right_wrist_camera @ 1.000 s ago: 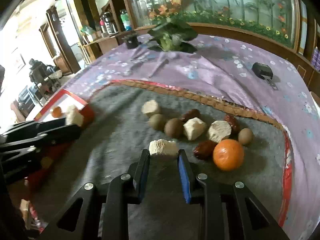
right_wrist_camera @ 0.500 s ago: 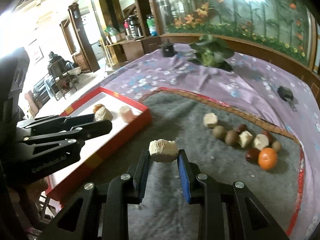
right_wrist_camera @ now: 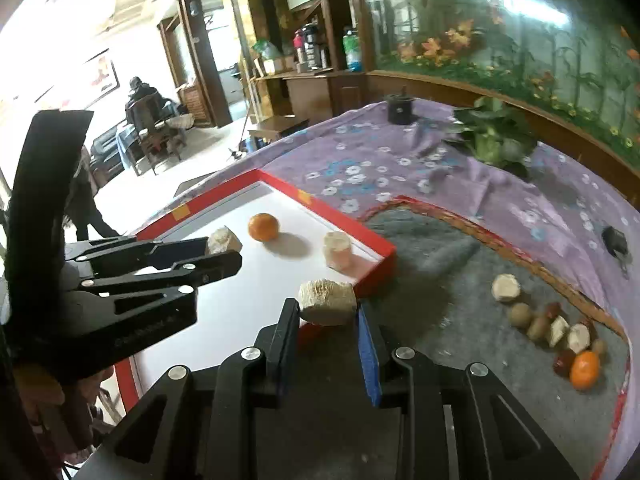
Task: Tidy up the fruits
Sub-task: 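Carry both items into the tray and open both tools to release them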
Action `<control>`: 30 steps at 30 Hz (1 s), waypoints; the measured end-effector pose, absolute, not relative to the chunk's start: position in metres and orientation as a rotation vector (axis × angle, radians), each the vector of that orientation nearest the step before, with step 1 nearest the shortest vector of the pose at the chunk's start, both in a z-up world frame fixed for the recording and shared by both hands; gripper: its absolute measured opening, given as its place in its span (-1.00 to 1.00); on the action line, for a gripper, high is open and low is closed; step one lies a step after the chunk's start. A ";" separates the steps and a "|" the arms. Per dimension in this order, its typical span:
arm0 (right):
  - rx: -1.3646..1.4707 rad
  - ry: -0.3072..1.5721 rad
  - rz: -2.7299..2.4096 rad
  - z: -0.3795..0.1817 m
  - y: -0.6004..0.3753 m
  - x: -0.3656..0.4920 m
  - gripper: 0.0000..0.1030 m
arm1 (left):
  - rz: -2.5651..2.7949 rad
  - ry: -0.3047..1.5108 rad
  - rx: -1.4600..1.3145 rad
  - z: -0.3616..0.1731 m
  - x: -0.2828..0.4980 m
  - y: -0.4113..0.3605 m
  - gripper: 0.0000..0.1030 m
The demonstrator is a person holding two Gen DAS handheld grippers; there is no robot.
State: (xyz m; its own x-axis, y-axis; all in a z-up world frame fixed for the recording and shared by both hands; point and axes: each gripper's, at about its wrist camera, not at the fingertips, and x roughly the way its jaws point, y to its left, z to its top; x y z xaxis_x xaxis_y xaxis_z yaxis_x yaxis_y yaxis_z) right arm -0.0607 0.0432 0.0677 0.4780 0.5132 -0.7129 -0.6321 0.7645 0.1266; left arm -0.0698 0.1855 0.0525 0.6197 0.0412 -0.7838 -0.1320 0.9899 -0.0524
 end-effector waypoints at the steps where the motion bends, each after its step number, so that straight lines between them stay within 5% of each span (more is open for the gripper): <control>1: -0.168 0.814 0.709 0.067 0.047 -0.060 -0.47 | 0.107 0.900 -0.113 0.050 -0.069 0.190 -0.46; 22: -0.298 0.923 0.752 0.028 0.107 -0.025 -0.46 | 0.151 1.005 -0.160 0.025 -0.039 0.212 -0.46; 27: -0.289 0.917 0.777 0.024 0.109 -0.024 -0.31 | 0.160 1.000 -0.173 0.025 -0.039 0.215 0.05; 30: -0.277 0.908 0.785 0.029 0.106 -0.029 -0.20 | 0.175 0.987 -0.170 0.029 -0.043 0.217 0.06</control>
State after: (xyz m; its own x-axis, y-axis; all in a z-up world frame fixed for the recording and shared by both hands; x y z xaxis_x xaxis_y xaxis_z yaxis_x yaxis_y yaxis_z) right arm -0.0286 0.1063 0.0289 0.3664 0.4907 -0.7906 -0.7115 0.6953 0.1018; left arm -0.0426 0.2173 0.0292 0.5392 0.0697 -0.8393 -0.2235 0.9727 -0.0628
